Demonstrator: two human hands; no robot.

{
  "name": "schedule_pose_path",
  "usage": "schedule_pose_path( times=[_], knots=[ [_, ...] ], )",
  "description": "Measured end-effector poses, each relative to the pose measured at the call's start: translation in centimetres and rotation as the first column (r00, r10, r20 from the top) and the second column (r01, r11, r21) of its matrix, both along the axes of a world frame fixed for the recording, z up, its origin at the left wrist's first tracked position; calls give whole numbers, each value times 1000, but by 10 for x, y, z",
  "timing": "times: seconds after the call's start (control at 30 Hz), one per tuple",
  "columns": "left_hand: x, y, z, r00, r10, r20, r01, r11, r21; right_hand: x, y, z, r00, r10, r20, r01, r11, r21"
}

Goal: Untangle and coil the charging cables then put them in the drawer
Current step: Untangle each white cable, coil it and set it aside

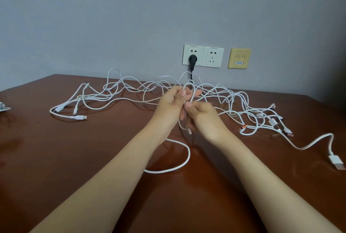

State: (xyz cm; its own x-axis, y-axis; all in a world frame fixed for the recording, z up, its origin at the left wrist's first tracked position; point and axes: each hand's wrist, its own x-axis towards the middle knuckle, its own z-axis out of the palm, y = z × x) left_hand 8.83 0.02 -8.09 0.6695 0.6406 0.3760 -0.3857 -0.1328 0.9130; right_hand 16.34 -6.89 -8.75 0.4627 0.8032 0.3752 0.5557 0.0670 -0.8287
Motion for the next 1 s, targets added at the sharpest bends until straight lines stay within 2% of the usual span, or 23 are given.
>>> schedule_pose_path(
  times=[0.07,0.13,0.23,0.33,0.47,0.67,0.8,1.0],
  knots=[
    [-1,1,2,998,-61,21,63,994,-87,-1,0,1,1000,14,-15,-14,1000,13],
    [-4,3,5,990,-133,-51,123,980,-153,-3,-1,2,998,47,-47,-45,998,33],
    [-4,5,3,971,-101,-218,105,994,4,-4,-4,6,986,115,-117,-108,992,67],
    [-4,0,4,988,-67,-141,71,997,24,-2,-6,8,980,155,-127,-150,988,46],
    [-8,-5,12,991,-132,21,134,980,-148,0,-6,6,989,146,7,-146,989,6],
    [-10,11,18,978,-35,204,90,959,-269,4,-5,5,967,-27,252,40,998,-45],
    [-10,11,19,980,11,200,46,960,-277,6,-5,2,946,-43,323,65,996,-57],
    [-8,7,19,985,13,171,26,975,-219,0,1,-4,972,-63,229,71,997,-26]
  ],
)
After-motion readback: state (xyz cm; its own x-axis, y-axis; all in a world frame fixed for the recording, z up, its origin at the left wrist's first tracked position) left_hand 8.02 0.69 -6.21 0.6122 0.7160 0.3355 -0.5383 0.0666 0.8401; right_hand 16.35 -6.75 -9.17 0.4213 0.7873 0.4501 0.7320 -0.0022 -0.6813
